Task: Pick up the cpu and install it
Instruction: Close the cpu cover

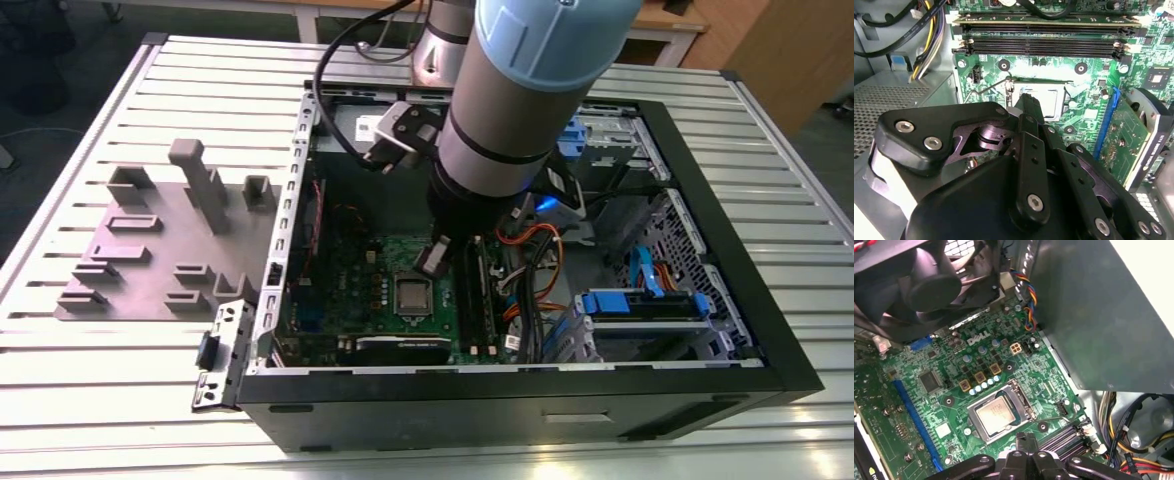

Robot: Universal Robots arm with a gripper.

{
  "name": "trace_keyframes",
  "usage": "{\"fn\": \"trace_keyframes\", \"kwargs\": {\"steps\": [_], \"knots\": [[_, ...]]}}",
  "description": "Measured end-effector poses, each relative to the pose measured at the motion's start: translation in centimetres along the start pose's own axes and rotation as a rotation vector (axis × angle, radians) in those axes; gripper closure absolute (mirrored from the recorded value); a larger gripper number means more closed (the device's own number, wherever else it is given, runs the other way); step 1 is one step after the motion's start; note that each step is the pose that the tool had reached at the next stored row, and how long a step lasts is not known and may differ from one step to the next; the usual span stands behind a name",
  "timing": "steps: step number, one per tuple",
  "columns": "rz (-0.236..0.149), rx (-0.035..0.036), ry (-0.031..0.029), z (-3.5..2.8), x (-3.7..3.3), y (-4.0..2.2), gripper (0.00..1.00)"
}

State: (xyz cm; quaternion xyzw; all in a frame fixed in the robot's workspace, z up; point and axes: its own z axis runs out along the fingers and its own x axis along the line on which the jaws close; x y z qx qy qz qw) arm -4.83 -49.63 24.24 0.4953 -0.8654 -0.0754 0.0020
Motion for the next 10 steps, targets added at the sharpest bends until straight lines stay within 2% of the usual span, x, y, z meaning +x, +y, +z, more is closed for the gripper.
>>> {"fn": "trace_keyframes", "kwargs": {"steps": [3,10], "knots": [[-0.015,-0.0011,0.0016,0.02,0.13,0.07,0.89],[-0.014,-0.0011,0.0017,-0.06,0.64,-0.18,0.89]]}}
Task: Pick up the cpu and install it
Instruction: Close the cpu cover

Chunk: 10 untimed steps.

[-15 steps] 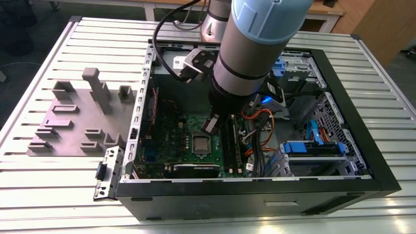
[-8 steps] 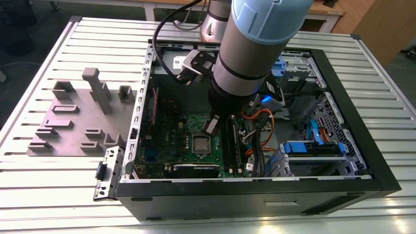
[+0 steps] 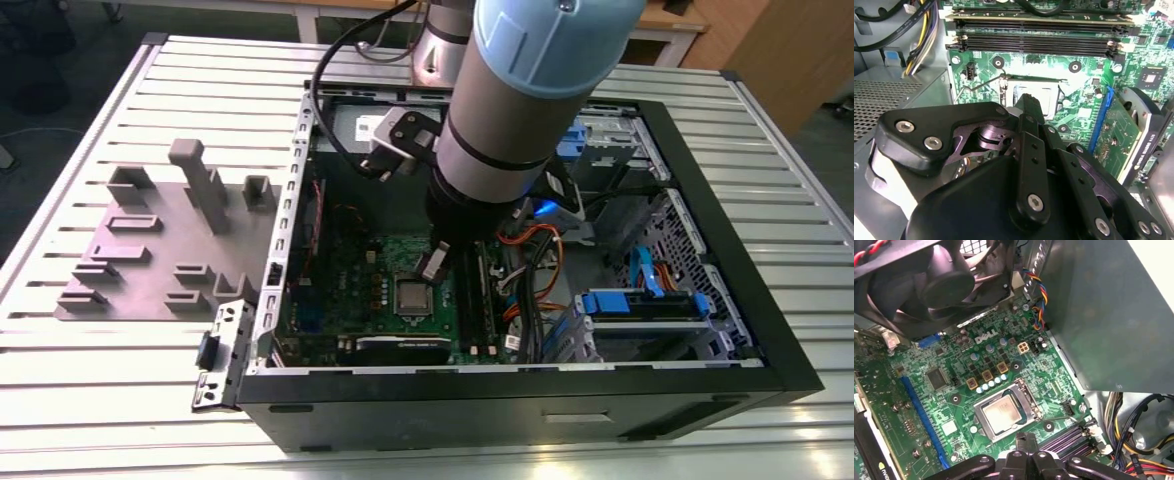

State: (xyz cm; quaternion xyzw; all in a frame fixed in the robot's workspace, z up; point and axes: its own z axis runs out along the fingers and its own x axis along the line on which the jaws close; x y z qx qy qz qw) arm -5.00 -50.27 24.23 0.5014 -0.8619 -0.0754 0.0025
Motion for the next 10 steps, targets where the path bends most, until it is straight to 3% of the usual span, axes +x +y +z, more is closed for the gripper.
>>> {"fn": "trace_keyframes", "kwargs": {"steps": [10], "knots": [[-0.001,-0.0001,0.0003,0.00,0.63,0.39,0.89]]}}
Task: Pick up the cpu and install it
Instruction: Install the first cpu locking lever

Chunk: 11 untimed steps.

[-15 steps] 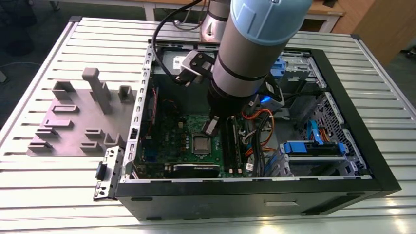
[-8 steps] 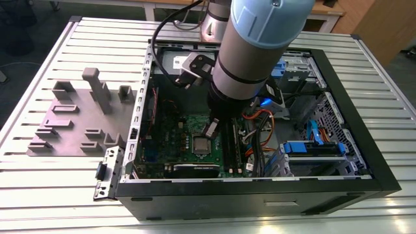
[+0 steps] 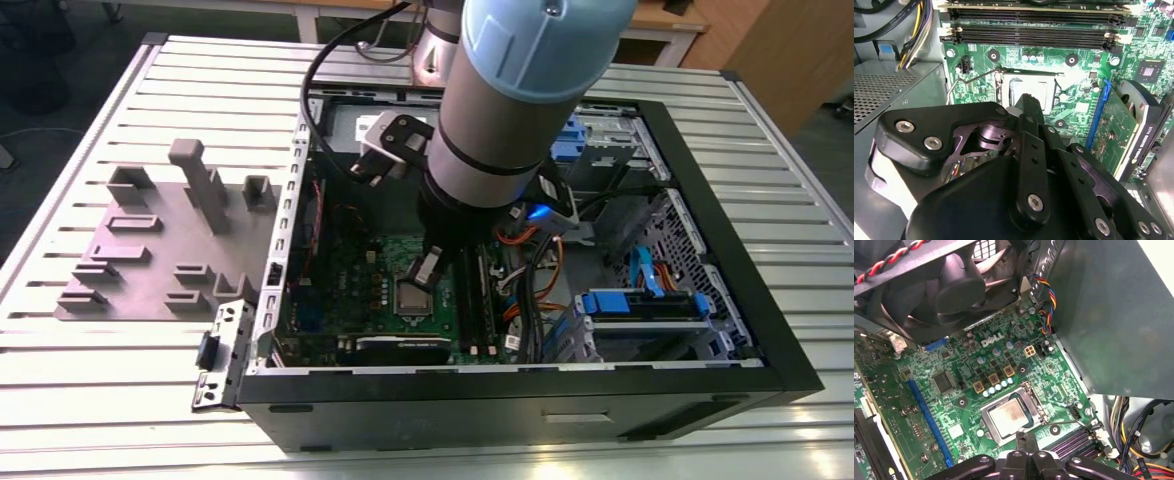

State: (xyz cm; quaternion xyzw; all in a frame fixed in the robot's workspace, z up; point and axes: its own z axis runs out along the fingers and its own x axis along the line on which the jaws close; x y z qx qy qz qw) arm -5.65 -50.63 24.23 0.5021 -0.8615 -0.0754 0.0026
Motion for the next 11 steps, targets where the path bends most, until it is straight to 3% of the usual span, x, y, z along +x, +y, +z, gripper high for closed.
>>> {"fn": "trace_keyframes", "kwargs": {"steps": [11], "knots": [[0.000,0.0000,0.0000,0.02,0.11,0.18,0.89]]}}
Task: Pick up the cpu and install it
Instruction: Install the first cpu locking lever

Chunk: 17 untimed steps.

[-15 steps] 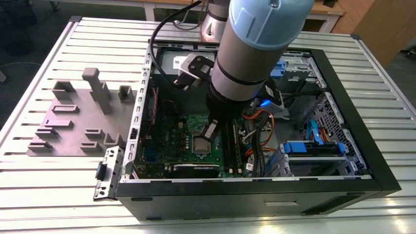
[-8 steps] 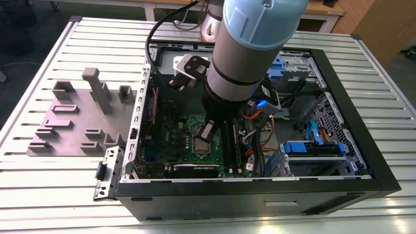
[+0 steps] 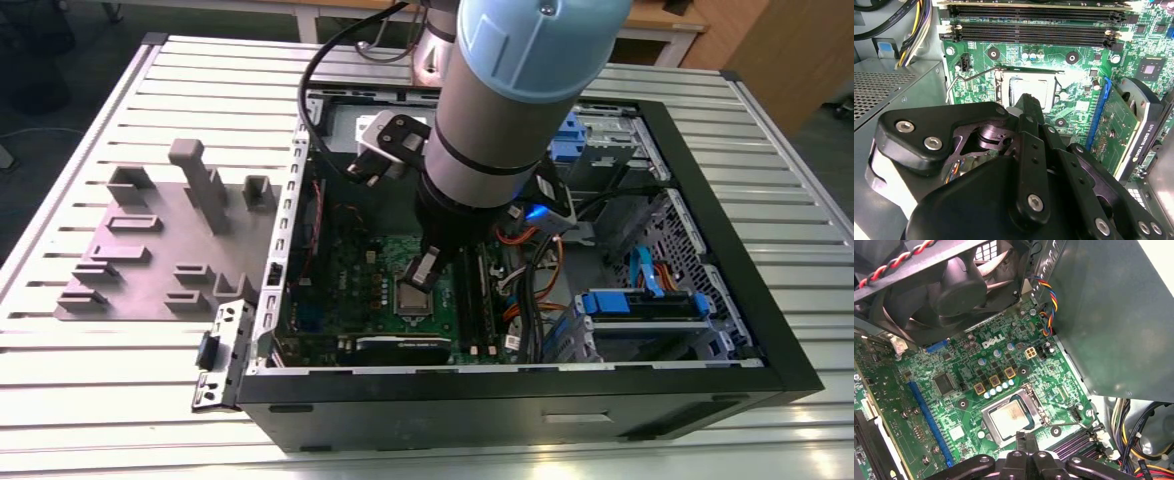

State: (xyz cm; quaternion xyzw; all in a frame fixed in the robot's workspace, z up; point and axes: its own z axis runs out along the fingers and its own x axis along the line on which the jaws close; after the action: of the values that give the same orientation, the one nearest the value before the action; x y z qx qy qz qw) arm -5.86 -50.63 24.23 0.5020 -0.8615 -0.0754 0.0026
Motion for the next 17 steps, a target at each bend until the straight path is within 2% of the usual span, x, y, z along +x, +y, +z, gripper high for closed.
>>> {"fn": "trace_keyframes", "kwargs": {"steps": [10,14,17], "knots": [[0.000,-0.0001,-0.0001,0.00,-0.06,-0.02,0.89],[0.000,-0.0002,0.0000,0.01,-0.68,-0.31,0.89],[0.000,-0.0002,0.0000,0.03,-1.11,-0.21,0.89]]}}
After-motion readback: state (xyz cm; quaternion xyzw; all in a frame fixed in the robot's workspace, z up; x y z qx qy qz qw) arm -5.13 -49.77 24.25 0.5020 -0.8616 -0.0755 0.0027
